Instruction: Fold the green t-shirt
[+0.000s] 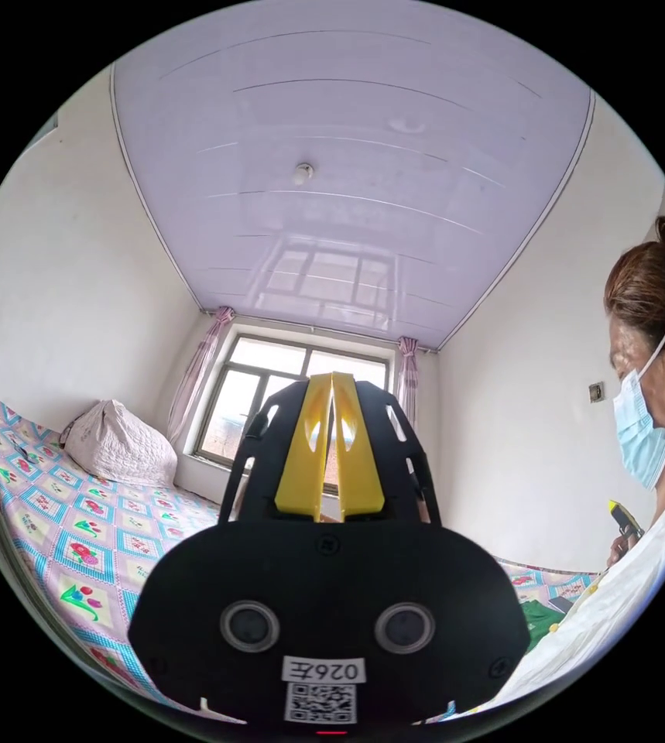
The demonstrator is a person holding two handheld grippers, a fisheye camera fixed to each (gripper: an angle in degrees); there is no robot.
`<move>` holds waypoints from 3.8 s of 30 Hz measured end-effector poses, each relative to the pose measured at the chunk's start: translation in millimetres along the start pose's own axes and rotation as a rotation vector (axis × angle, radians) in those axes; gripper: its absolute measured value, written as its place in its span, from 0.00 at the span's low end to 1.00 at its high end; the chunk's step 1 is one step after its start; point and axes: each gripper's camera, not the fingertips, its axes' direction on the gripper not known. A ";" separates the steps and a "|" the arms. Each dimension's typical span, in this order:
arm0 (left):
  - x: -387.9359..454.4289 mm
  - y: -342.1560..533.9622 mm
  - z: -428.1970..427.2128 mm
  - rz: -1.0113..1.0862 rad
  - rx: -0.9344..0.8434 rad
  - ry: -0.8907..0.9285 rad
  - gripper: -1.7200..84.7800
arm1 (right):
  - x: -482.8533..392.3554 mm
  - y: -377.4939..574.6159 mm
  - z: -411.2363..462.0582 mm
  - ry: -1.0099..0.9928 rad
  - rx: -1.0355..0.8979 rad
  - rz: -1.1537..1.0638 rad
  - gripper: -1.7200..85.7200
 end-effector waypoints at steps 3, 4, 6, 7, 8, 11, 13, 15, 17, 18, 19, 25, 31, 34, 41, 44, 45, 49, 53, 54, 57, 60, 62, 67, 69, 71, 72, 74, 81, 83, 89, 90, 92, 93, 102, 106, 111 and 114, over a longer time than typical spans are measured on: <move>-2.8 3.9 -0.4 0.005 -0.010 -0.007 0.01 | -3.3 1.3 4.0 0.013 -0.005 -0.005 0.01; -3.3 5.4 -0.4 0.010 -0.016 -0.013 0.01 | -3.9 1.8 5.3 0.014 -0.007 0.000 0.01; -3.8 8.0 -0.2 0.021 -0.025 -0.024 0.01 | -3.7 1.8 9.7 0.007 -0.028 0.013 0.01; -4.1 9.8 0.1 0.030 -0.033 -0.033 0.01 | -3.4 2.2 13.1 0.002 -0.040 0.022 0.01; -4.3 10.8 0.3 0.034 -0.037 -0.038 0.01 | -3.5 2.6 14.8 0.000 -0.045 0.024 0.01; -4.8 16.4 1.8 0.060 -0.063 -0.064 0.01 | -7.1 4.9 23.0 0.002 -0.070 0.021 0.01; -5.4 21.7 3.2 0.074 -0.083 -0.083 0.01 | -15.4 7.3 27.2 0.009 -0.071 -0.009 0.01; -6.7 26.1 3.7 0.078 -0.092 -0.093 0.01 | -22.1 8.8 28.2 -0.001 -0.055 -0.030 0.01; -9.0 30.6 3.6 0.074 -0.094 -0.099 0.01 | -27.2 9.2 28.9 -0.021 -0.041 -0.040 0.01; -11.2 33.8 2.9 0.064 -0.090 -0.105 0.01 | -29.7 9.2 29.8 -0.031 -0.035 -0.041 0.01; -13.5 37.1 2.1 0.059 -0.086 -0.109 0.01 | -31.7 9.0 31.5 -0.034 -0.034 -0.037 0.01; -24.9 54.3 5.3 0.050 -0.116 -0.114 0.01 | -40.7 6.8 47.6 -0.037 -0.084 -0.014 0.01; -32.8 77.7 17.2 0.060 -0.166 -0.092 0.01 | -51.5 6.8 69.6 -0.054 -0.102 0.007 0.01; -36.1 92.3 23.4 0.065 -0.181 -0.093 0.01 | -60.1 8.2 82.6 -0.041 -0.104 -0.001 0.01; -39.1 142.2 56.9 0.080 -0.285 -0.066 0.01 | -71.9 11.4 118.6 -0.025 -0.143 0.015 0.01; -37.4 180.3 89.1 0.092 -0.406 -0.024 0.01 | -70.8 13.2 136.2 -0.021 -0.167 0.050 0.01; -36.8 197.7 103.1 0.088 -0.451 -0.002 0.01 | -70.0 13.6 142.4 -0.014 -0.178 0.062 0.01; -31.2 267.4 156.4 0.039 -0.606 0.123 0.01 | -69.9 13.2 160.7 0.039 -0.222 0.069 0.01; -15.8 335.6 206.0 0.007 -0.743 0.236 0.01 | -69.6 13.9 176.9 0.105 -0.254 0.071 0.01; -8.8 359.2 221.2 -0.005 -0.781 0.276 0.01 | -68.9 14.5 183.4 0.123 -0.268 0.075 0.01; 13.9 422.5 256.1 -0.039 -0.879 0.400 0.01 | -67.2 16.4 200.5 0.165 -0.302 0.089 0.01; 46.7 492.2 285.2 -0.068 -0.978 0.584 0.01 | -67.3 18.5 218.6 0.211 -0.334 0.091 0.01; 69.0 536.2 300.4 -0.109 -1.049 0.692 0.01 | -68.4 19.7 229.1 0.239 -0.351 0.088 0.01; 150.4 671.4 330.7 -0.206 -1.284 0.909 0.05 | -67.4 30.0 262.0 0.315 -0.433 0.082 0.01; 181.3 712.7 334.9 -0.219 -1.360 0.992 0.07 | -63.9 36.4 272.9 0.334 -0.468 0.085 0.01; 213.1 752.9 336.9 -0.215 -1.437 1.057 0.09 | -58.6 46.0 285.0 0.354 -0.511 0.084 0.01; 233.8 778.7 337.2 -0.202 -1.484 1.091 0.11 | -53.9 53.9 293.8 0.366 -0.546 0.081 0.01; 264.8 817.7 337.5 -0.182 -1.550 1.142 0.13 | -45.3 67.2 306.6 0.378 -0.597 0.088 0.01; 384.8 974.9 344.5 -0.209 -1.824 1.203 0.17 | 1.7 118.7 355.6 0.367 -0.723 0.191 0.01; 416.0 1008.6 344.3 -0.168 -1.872 1.182 0.17 | 16.7 127.2 369.3 0.350 -0.760 0.217 0.01; 494.2 1103.4 339.7 -0.032 -2.023 1.062 0.19 | 70.9 139.8 405.7 0.338 -0.816 0.299 0.01; 502.8 1117.7 337.5 -0.027 -2.047 1.037 0.20 | 81.4 142.9 413.4 0.335 -0.829 0.308 0.01; 511.7 1136.0 333.1 -0.057 -2.081 1.019 0.19 | 96.3 148.6 426.6 0.336 -0.850 0.303 0.01; 514.5 1144.2 331.0 -0.090 -2.083 1.001 0.18 | 105.8 153.2 436.4 0.346 -0.863 0.282 0.01; 521.3 1178.1 303.9 -0.061 -2.084 0.932 0.08 | 221.3 243.8 541.4 0.523 -1.085 0.001 0.01; 512.7 1183.5 289.1 -0.104 -2.090 0.915 0.07 | 265.0 256.6 557.5 0.584 -1.118 0.021 0.02; 503.2 1186.7 272.2 -0.126 -2.092 0.906 0.07 | 304.8 258.3 572.1 0.561 -1.205 0.025 0.11; 497.7 1187.6 262.6 -0.125 -2.097 0.906 0.07 | 331.7 259.7 585.9 0.525 -1.290 0.052 0.16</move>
